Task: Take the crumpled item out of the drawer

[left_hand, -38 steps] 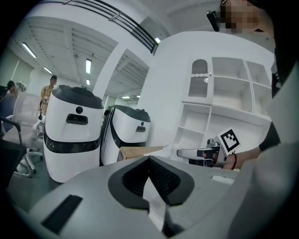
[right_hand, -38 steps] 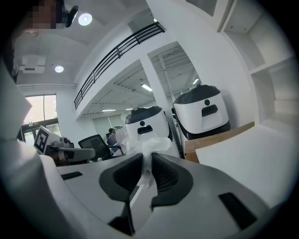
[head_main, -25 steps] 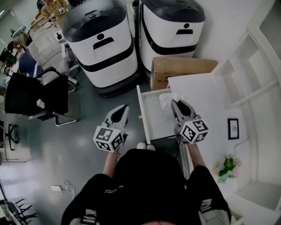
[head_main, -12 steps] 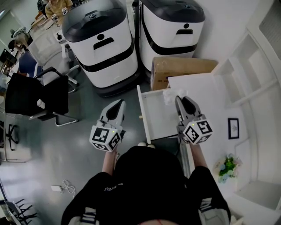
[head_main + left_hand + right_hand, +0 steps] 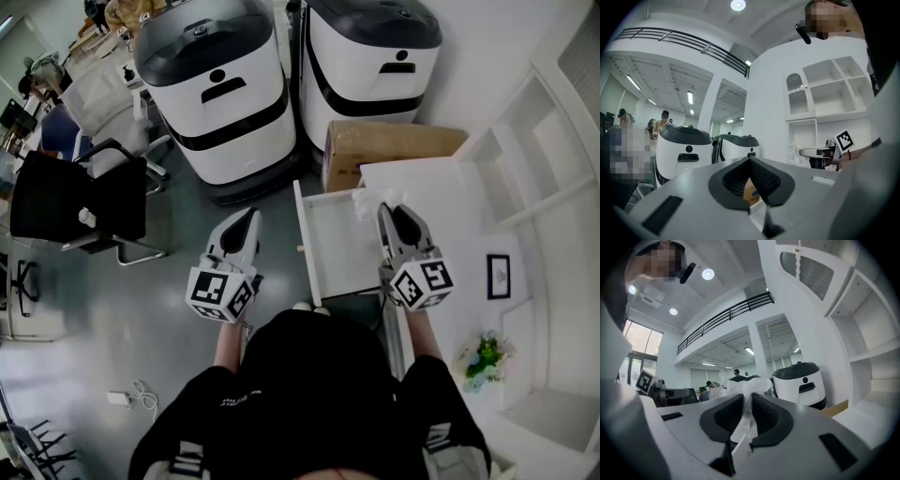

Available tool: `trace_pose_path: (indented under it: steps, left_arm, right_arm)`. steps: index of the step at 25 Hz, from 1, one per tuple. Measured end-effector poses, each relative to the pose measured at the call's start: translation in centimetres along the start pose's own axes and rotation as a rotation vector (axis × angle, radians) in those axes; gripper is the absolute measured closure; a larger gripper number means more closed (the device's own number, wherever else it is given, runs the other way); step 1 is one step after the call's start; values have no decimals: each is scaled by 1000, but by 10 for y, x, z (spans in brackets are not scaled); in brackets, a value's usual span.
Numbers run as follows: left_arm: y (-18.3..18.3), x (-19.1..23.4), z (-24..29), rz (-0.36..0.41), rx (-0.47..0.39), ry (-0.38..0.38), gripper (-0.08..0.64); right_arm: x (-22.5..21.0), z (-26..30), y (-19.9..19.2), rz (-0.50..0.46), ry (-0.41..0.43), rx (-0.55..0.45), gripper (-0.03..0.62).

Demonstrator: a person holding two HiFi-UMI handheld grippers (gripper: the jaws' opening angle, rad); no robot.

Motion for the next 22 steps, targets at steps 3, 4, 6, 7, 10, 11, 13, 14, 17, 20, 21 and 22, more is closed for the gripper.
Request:
trace_pose_path:
  steps: [3,4,6,7,10,11,13,14,17,20,21,22]
  left_arm:
    - [-1,1,1,8,1,2,562]
    - [-1,1,1,9,2,3,563]
    - [-2,2,0,8,6,8,562]
    - [-2,2,0,7,7,12,562]
    - [-4,2,1,6,11,17,563]
    - [-4,2,1,6,12,18,562]
    - [-5,2,1,6,14,19,562]
    - [-5,2,1,5,16,20,562]
    - [-6,3,0,1,18,25,562]
    - [-7,3,1,-2,21,28,562]
    - [-8,4,1,-3,23,28,562]
    - [-8,4,1,-4,24,29,563]
  right_arm:
    - [-1,0,0,-1,-11,-3,546]
    - [-2,-1,0,-4,-11,-3,546]
    - [-2,-1,0,-9,-11,-3,546]
    - [-2,-1,0,-10,-12,-4,546]
    - [-3,-2,1,-12,-15,-4,546]
    - [-4,-2,1,-12,-15,-5,546]
    - [-4,-2,0,-13,-16,-5,546]
    - [-4,-2,0,-13,-16,-4,546]
    - [-4,-2,-1,-13,-17,-1,546]
    - [-4,-2,-1,-13,-17,-1,546]
    - [-4,-3,-1,-13,-17,-1,546]
    - [-3,-3,-1,-13,-18,-2,546]
Point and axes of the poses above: the fingertips, and each gripper's own axes: z forward along the fingers, x to its left, y out of its top, the point moved 4 cm from there along -z, backward along the fingers, and after that the axes turned 8 degrees about z, right-handed, at the moved point
